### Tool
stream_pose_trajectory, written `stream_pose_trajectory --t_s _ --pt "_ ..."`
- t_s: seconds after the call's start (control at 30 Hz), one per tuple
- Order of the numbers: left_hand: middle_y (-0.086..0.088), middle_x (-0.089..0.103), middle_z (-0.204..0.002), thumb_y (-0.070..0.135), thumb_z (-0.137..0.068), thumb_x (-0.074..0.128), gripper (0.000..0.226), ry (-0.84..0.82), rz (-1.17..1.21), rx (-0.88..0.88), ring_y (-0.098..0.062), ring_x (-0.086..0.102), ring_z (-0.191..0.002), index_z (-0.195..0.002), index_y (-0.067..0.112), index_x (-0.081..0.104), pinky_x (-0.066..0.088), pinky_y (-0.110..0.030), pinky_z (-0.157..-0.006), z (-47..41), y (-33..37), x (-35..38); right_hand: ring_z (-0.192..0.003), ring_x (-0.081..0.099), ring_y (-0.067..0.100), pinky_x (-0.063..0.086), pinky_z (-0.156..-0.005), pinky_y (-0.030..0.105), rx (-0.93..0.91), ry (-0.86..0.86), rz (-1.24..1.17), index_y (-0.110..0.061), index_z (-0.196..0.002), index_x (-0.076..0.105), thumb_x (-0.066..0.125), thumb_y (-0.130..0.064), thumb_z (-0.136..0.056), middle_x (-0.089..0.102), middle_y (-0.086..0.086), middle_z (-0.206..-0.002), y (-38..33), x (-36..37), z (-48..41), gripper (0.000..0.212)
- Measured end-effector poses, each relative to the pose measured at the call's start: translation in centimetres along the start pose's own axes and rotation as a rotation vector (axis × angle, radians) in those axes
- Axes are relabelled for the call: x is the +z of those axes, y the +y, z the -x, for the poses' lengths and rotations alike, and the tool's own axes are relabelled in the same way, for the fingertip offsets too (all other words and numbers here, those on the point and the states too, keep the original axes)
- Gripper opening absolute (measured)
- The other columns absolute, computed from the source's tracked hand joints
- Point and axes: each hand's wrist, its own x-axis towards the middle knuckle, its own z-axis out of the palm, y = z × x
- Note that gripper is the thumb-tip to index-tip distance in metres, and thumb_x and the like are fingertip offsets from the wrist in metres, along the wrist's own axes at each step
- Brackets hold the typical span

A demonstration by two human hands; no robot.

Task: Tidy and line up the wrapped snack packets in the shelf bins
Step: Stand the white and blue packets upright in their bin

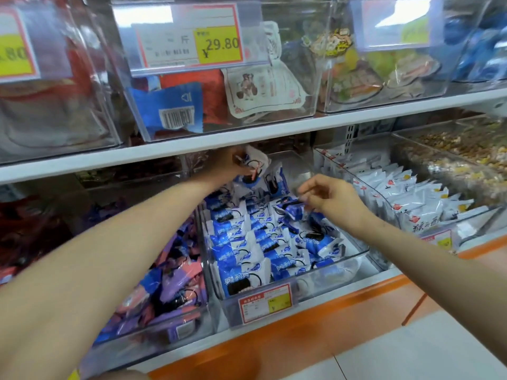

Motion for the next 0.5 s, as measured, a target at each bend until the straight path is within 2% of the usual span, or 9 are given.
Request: stream_pose_trajectory --t_s 0.03,0.1,0.23,0.33,0.43,0.5 --pt "-0.010 0.058 -0.124 0.006 -0.080 0.070 0.051 -0.017 -0.045 0.015 -0.017 0.053 -0.108 -0.128 0.005 0.052 0.033 -0.011 -0.078 -1.2 -0.6 0.4 -0.075 0.060 0.019 0.052 -0.078 0.029 -0.032 -0.007 0.033 -0.015 -0.086 0.063 0.060 0.002 -0.087 0.068 0.019 -0.088 0.1 0.0 0.1 0.017" --pt "-0.005 0.059 -0.118 0.010 -0.079 0.072 0.048 -0.047 -0.190 0.026 -0.012 0.050 -0.098 -0.123 0.009 0.054 0.035 -0.017 -0.076 -2.9 -1.8 1.4 -0.074 0.059 0.020 0.049 -0.069 0.019 -0.088 -0.020 0.088 -0.014 -0.087 0.064 0.058 0.003 -0.086 0.067 0.013 -0.083 0.1 0.0 0.3 0.019" --pt "-0.002 0.057 -0.097 0.009 -0.082 0.068 0.029 -0.173 -0.462 0.051 -0.015 0.052 -0.086 -0.107 0.010 0.054 0.041 -0.024 -0.066 -4.6 -3.9 3.4 -0.078 0.063 0.028 0.049 -0.068 0.022 -0.130 -0.003 0.083 -0.016 -0.084 0.065 0.058 0.003 -0.087 0.066 0.004 -0.077 0.2 -0.1 0.4 0.021" --pt "-0.004 0.062 -0.096 0.011 -0.085 0.064 0.027 -0.176 -0.655 0.103 -0.019 0.060 -0.085 -0.111 0.011 0.058 0.052 -0.032 -0.075 -5.3 -4.7 4.3 -0.078 0.062 0.026 0.048 -0.067 0.020 -0.139 0.002 0.080 -0.019 -0.082 0.064 0.058 0.003 -0.087 0.063 -0.003 -0.074 0.4 0.0 0.2 0.024" --pt "-0.003 0.059 -0.089 0.002 -0.089 0.056 0.017 -0.137 -0.720 0.183 -0.018 0.059 -0.078 -0.104 0.010 0.059 0.044 -0.024 -0.063 -5.4 -4.9 5.1 -0.077 0.062 0.026 0.047 -0.067 0.018 -0.142 0.018 0.078 -0.022 -0.079 0.064 0.058 0.003 -0.087 0.063 -0.002 -0.075 0.5 0.1 0.1 0.027" --pt "-0.002 0.057 -0.089 0.002 -0.089 0.056 0.012 -0.125 -0.698 0.248 -0.017 0.056 -0.079 -0.096 0.011 0.057 0.040 -0.024 -0.063 -5.5 -5.1 5.4 -0.077 0.062 0.027 0.048 -0.066 0.022 -0.140 0.033 0.065 -0.020 -0.079 0.066 0.058 0.003 -0.087 0.064 0.002 -0.078 0.5 0.2 0.1 0.026"
